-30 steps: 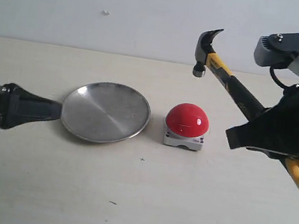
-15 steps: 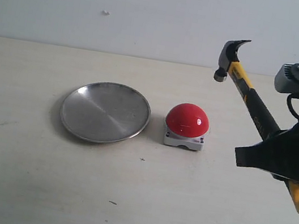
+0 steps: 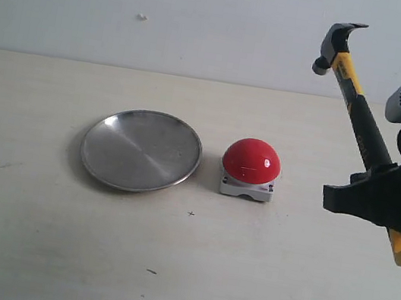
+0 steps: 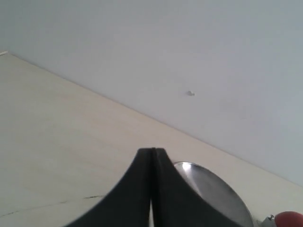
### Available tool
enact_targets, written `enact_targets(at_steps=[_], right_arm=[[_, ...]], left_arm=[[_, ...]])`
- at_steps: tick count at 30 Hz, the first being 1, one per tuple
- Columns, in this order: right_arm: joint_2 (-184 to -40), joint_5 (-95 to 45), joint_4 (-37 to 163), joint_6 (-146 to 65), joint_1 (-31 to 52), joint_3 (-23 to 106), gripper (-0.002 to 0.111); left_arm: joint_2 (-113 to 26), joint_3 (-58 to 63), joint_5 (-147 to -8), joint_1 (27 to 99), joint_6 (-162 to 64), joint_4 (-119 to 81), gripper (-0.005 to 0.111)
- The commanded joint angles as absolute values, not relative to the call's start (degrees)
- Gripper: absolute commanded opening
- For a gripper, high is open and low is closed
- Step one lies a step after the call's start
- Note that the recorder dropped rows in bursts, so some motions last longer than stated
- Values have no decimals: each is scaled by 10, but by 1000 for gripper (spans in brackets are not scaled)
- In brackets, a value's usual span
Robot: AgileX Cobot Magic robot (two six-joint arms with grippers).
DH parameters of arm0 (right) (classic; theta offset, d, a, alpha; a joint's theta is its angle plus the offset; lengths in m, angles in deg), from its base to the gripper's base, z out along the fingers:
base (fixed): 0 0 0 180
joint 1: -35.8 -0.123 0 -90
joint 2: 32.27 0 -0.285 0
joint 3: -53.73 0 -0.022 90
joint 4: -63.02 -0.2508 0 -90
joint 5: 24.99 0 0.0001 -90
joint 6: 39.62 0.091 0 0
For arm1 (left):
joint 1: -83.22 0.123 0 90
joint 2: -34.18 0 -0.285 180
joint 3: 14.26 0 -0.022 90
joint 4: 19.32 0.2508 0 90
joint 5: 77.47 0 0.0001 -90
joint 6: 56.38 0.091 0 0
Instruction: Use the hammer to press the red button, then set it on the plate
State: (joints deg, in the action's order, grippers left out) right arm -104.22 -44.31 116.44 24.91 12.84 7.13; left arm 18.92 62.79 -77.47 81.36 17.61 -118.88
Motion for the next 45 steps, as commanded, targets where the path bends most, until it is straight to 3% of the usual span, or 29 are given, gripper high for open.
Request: enact_targets(at_steps=[1, 9, 17, 25, 33, 39, 45], right_arm=[[-1050, -444, 1199, 255, 129, 101, 0], [-1084, -542, 1059, 46, 174, 163, 0], [-1124, -663, 699, -350, 270, 251, 0], [-1142, -589, 495, -431, 245, 231, 0], [-1191, -590, 500, -443, 211, 242, 0], [-1143, -577, 529, -428, 211, 242, 0], [-1122, -656, 571, -430, 211, 241, 0]], left_arm=[[199, 630, -783, 815, 170, -1193, 0], [199, 630, -783, 815, 170, -1193, 0], [199, 630, -783, 815, 170, -1193, 0], [199, 630, -783, 815, 170, -1193, 0], [199, 630, -783, 815, 170, -1193, 0], [199, 630, -783, 815, 170, -1193, 0], [199, 630, -783, 815, 170, -1193, 0]])
